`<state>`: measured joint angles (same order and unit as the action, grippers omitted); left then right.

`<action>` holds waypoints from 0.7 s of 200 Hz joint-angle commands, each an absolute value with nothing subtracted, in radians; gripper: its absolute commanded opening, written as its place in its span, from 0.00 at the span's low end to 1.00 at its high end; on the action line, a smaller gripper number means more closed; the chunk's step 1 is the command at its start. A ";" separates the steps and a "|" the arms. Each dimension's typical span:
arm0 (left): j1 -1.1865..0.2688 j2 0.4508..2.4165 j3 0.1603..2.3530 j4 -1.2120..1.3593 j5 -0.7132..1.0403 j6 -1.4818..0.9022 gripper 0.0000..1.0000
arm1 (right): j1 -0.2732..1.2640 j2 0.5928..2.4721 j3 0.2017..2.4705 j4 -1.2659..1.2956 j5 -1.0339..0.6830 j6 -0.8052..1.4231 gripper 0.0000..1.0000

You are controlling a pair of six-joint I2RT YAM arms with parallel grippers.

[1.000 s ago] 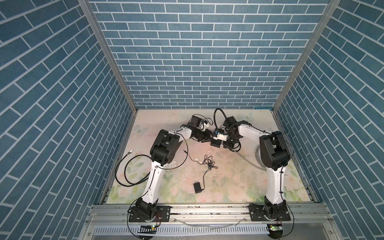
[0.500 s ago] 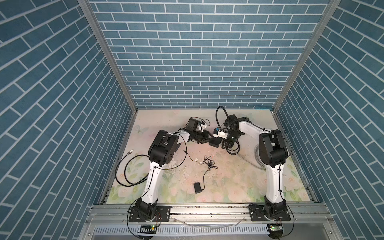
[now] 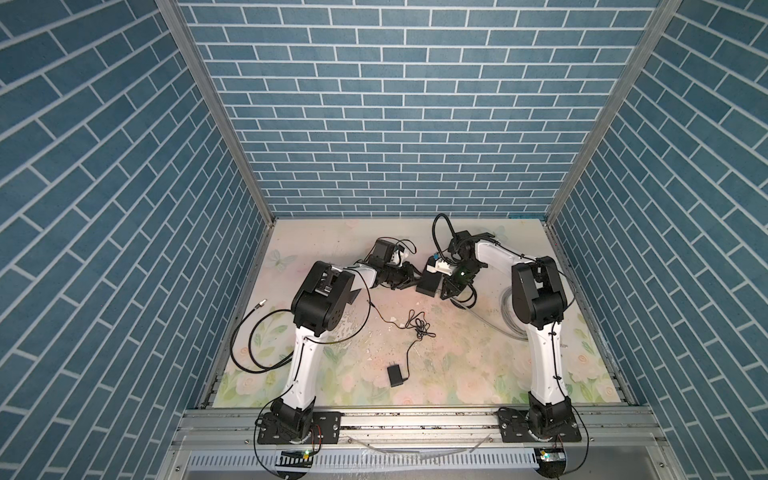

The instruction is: Insert the plug into the switch port

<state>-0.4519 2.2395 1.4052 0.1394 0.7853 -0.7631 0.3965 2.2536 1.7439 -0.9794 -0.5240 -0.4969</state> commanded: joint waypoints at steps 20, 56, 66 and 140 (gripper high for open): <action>-0.495 2.205 1.359 0.157 0.845 -0.808 0.35 | 0.388 2.214 1.716 -0.757 -0.668 -0.324 0.08; -0.506 2.228 1.381 0.152 0.865 -0.781 0.35 | 0.390 2.146 1.608 -0.637 -0.754 -0.350 0.08; -0.506 2.243 1.403 0.132 0.876 -0.767 0.35 | 0.390 2.142 1.600 -0.634 -0.752 -0.367 0.08; -0.510 2.294 1.518 -0.015 0.949 -0.587 0.34 | 0.390 2.144 1.587 -0.619 -0.812 -0.468 0.06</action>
